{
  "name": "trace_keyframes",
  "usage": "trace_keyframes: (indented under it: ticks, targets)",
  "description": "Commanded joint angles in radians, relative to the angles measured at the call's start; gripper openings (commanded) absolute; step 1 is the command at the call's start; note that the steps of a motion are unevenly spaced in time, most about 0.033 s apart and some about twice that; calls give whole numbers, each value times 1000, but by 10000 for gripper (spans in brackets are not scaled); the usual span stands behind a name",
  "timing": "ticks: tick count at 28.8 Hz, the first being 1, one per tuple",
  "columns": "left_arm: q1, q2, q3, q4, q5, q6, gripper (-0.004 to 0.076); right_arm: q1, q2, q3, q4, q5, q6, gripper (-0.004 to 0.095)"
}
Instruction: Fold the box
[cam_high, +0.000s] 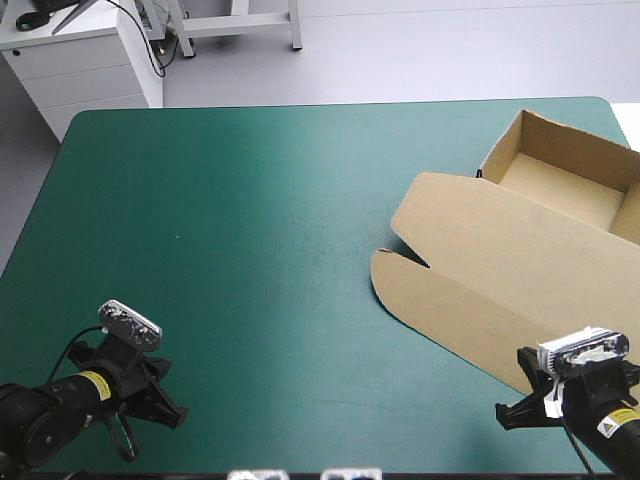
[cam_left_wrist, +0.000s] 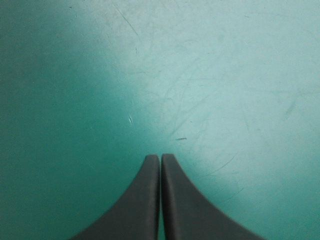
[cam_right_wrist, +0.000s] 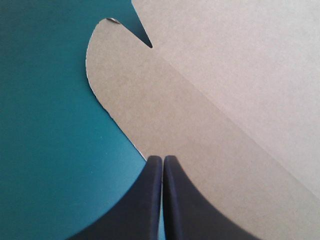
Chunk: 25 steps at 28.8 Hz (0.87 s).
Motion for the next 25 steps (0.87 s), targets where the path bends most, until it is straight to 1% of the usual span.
trace_keyframes:
  ticks: [1,5,11,20,25]
  targets:
    - [0,1,-8,-7,-47,-10,-8,5,-16,24,4,-54,-9,-4]
    - [0,1,-7,-7,-35,-8,-8,5,-18,38,6,-45,-9,-4]
    - [0,1,9,-7,-70,-4,-8,5,-18,38,4,-47,-9,-4]
    - [0,1,10,-7,-53,-4,-8,5,-18,45,4,-51,-9,-4]
    - [0,1,10,-7,-49,-4,-8,5,-18,53,4,-74,-7,-4]
